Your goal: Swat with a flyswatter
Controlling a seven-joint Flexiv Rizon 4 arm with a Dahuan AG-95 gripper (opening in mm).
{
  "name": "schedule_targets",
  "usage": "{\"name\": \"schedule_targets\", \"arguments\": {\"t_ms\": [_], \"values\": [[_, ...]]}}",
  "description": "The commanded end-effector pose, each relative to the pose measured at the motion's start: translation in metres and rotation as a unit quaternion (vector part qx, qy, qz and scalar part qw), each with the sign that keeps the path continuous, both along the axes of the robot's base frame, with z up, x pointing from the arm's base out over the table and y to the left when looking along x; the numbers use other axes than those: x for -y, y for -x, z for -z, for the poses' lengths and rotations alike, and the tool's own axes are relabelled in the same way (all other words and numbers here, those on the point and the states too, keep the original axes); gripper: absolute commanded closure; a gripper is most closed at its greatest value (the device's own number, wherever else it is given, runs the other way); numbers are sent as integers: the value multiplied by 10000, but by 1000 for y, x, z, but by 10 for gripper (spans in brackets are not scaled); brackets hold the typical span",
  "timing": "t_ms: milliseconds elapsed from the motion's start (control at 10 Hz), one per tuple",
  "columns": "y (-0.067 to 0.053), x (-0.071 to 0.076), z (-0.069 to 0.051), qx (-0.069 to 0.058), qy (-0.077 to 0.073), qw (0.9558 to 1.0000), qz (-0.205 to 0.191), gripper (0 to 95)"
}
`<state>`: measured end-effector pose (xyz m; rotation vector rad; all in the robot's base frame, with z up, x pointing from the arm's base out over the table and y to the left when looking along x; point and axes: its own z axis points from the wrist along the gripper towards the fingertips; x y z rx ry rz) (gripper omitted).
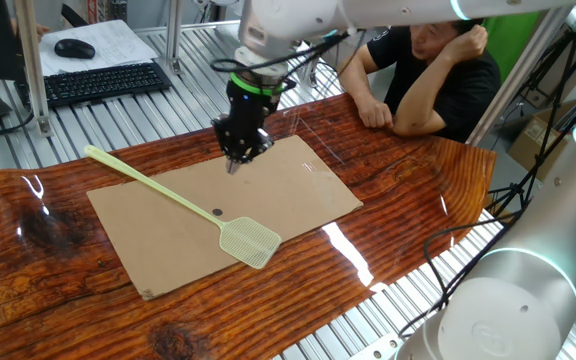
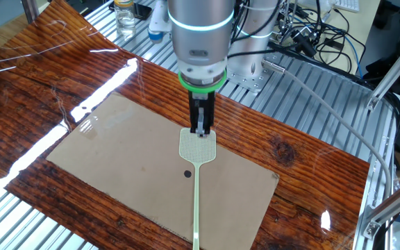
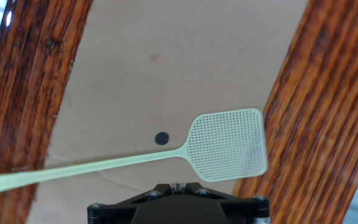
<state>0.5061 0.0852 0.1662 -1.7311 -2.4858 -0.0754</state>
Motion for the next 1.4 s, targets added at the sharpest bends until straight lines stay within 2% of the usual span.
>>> {"name": "schedule_targets", "arguments": {"t_ms": [100, 500, 700, 1000, 1400], "values": [[-15, -14, 2, -58, 244, 9980, 579, 950], [-27, -15, 6, -80, 251, 9949, 975, 950], [-39, -14, 9, -98, 212, 9869, 1599, 950], [-46, -14, 12, -119, 222, 9814, 1904, 950], [-54, -14, 16, -128, 232, 9774, 2098, 950]]}}
